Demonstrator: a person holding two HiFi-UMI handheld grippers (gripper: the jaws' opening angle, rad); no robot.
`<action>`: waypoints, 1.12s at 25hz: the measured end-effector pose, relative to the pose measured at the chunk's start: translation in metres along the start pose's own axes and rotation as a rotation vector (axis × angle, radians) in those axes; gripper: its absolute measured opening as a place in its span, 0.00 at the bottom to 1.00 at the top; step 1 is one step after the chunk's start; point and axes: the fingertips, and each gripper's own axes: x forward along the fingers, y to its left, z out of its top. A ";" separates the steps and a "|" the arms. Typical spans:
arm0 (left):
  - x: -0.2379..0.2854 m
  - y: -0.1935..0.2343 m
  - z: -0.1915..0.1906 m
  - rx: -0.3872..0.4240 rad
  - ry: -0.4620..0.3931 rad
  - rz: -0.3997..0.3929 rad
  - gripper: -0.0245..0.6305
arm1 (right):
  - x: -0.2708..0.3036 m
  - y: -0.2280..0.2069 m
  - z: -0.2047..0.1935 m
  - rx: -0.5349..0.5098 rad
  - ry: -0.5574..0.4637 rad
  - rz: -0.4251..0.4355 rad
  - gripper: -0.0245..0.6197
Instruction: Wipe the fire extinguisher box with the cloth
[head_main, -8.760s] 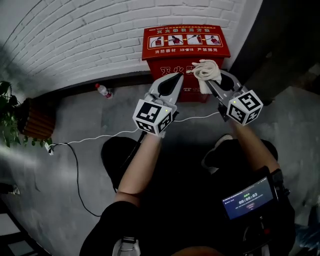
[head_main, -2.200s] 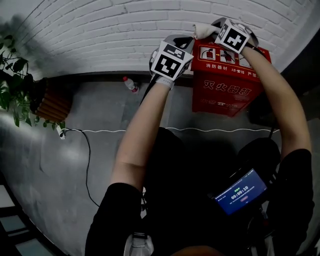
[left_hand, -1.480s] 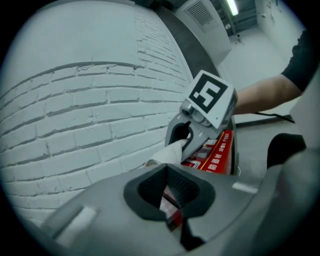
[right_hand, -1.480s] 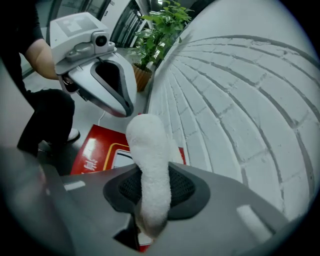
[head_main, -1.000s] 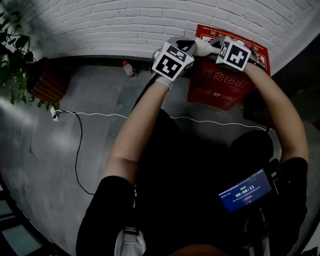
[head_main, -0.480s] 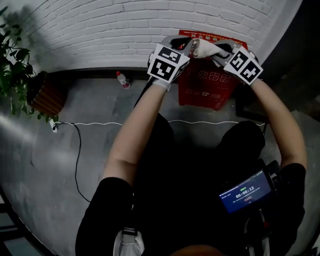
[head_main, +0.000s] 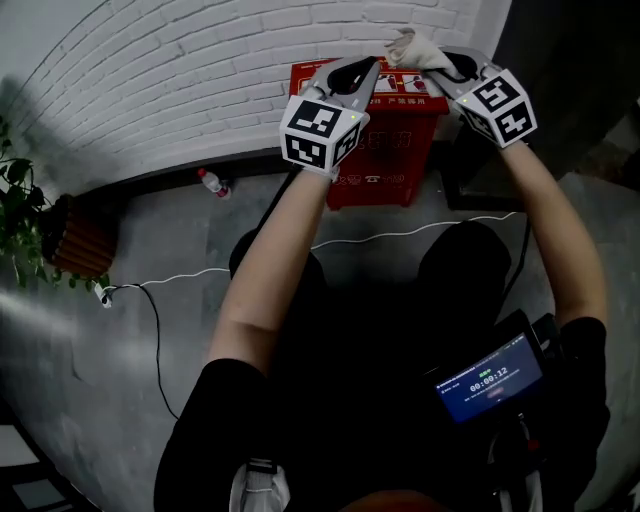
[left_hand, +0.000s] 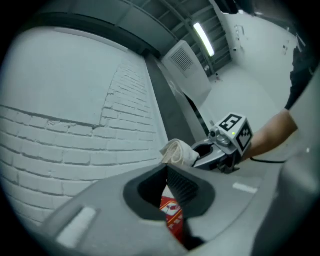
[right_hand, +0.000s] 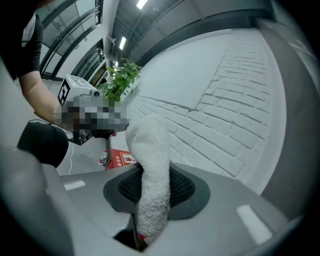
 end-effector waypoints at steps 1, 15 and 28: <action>0.007 -0.006 0.000 -0.012 -0.019 -0.009 0.04 | -0.005 -0.007 -0.005 0.016 -0.007 -0.022 0.20; 0.071 -0.102 -0.063 -0.101 -0.047 -0.116 0.04 | -0.045 -0.047 -0.137 0.255 0.096 -0.200 0.20; 0.094 -0.144 -0.141 -0.117 0.045 -0.154 0.04 | -0.015 -0.033 -0.245 0.602 0.113 -0.199 0.20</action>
